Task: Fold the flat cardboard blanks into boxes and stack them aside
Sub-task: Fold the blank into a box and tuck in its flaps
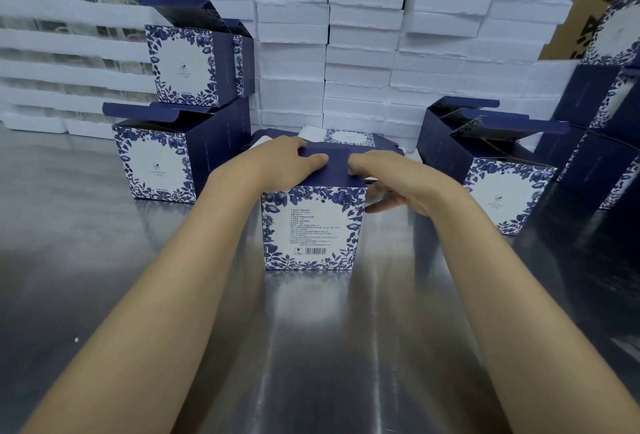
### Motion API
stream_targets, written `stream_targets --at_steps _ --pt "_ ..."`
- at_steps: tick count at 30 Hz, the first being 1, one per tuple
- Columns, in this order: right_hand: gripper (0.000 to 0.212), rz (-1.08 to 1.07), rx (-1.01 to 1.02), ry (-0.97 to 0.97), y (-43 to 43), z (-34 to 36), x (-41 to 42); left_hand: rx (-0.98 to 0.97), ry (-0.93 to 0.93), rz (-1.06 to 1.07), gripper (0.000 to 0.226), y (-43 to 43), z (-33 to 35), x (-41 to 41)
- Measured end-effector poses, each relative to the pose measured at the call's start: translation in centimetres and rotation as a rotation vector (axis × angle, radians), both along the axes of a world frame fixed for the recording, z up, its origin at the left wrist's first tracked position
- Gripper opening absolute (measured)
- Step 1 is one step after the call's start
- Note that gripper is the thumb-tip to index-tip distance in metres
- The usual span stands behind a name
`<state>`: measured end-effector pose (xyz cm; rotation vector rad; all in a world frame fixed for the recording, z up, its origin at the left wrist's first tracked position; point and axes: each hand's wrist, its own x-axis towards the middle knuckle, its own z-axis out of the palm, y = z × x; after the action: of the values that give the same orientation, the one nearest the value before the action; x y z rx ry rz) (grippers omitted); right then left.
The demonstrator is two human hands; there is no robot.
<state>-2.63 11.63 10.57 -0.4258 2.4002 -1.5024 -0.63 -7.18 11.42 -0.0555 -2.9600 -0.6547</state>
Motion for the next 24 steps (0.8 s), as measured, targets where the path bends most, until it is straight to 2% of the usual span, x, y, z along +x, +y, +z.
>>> stream_targets --at_steps 5,8,10,12,15,18,20,22,24 --pt "0.023 -0.124 -0.030 0.157 -0.2 -0.3 -0.5 -0.003 -0.027 -0.116 0.056 0.1 0.4 0.5" --pt "0.016 -0.195 -0.064 0.161 0.6 -0.5 -0.8 0.049 -0.029 -0.244 0.051 0.1 0.4 1.0" --pt "0.017 -0.157 -0.054 0.156 1.1 -0.3 -0.7 0.105 -0.017 -0.277 0.049 0.1 0.6 1.3" --pt "0.019 -0.142 -0.030 0.158 1.3 0.0 -0.7 0.070 0.071 -0.189 0.049 0.1 0.9 1.5" --pt "0.025 -0.159 0.006 0.156 1.5 0.9 -0.4 -0.252 0.225 0.124 0.060 0.6 1.1 1.6" --pt "0.020 -0.045 0.061 0.093 1.6 1.8 0.5 -0.228 0.023 0.356 0.047 1.7 1.2 1.6" --pt "0.014 0.059 0.125 0.066 1.6 2.4 1.4 -0.157 -0.009 0.345 0.033 2.1 0.9 1.4" --pt "0.014 0.119 0.174 0.056 1.4 2.8 2.0 -0.089 0.031 0.224 0.027 2.0 0.5 1.0" --pt "0.017 0.142 0.188 0.028 1.3 2.9 2.4 -0.101 0.035 0.082 0.032 1.4 0.6 1.2"
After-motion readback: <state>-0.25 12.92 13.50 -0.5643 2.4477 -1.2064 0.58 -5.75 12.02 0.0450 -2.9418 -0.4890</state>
